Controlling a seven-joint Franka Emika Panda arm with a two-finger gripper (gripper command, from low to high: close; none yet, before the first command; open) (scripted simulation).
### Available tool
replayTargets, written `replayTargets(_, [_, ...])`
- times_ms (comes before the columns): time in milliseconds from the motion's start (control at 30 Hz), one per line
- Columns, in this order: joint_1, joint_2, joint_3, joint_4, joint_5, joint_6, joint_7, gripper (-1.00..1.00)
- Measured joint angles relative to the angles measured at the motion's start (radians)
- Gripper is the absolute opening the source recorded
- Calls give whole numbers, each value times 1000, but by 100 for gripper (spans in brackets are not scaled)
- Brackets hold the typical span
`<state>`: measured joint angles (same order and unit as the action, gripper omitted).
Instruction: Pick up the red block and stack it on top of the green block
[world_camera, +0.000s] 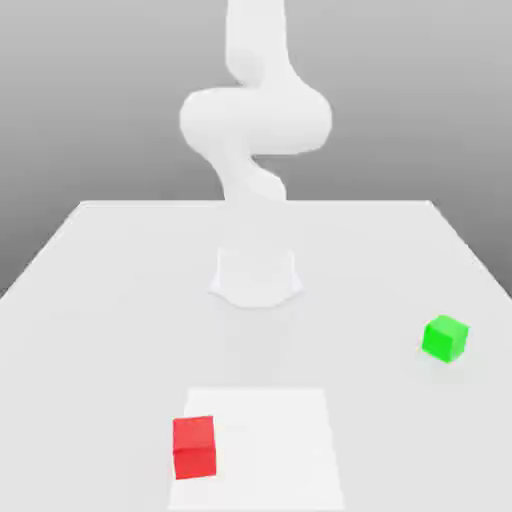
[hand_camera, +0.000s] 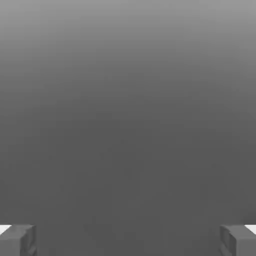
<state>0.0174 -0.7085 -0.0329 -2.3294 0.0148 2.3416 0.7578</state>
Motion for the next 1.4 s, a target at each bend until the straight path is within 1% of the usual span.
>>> replayTargets(267, [47,298,-95,-95,50,134,-139,0])
replayTargets(533, [55,588,-147,-188,91,266,-268,0])
replayTargets(767, [24,834,-164,-263,65,390,-332,0])
replayTargets(933, [-26,1013,-101,-244,135,532,-392,0])
replayTargets(967, [-34,1035,-90,-241,144,550,-399,-100])
replayTargets(1200, [-35,1033,-90,-241,140,548,-395,-100])
replayTargets(1367, [-7,874,-135,-267,58,417,-335,-100])
replayTargets(1400, [7,846,-123,-276,51,397,-330,-100])
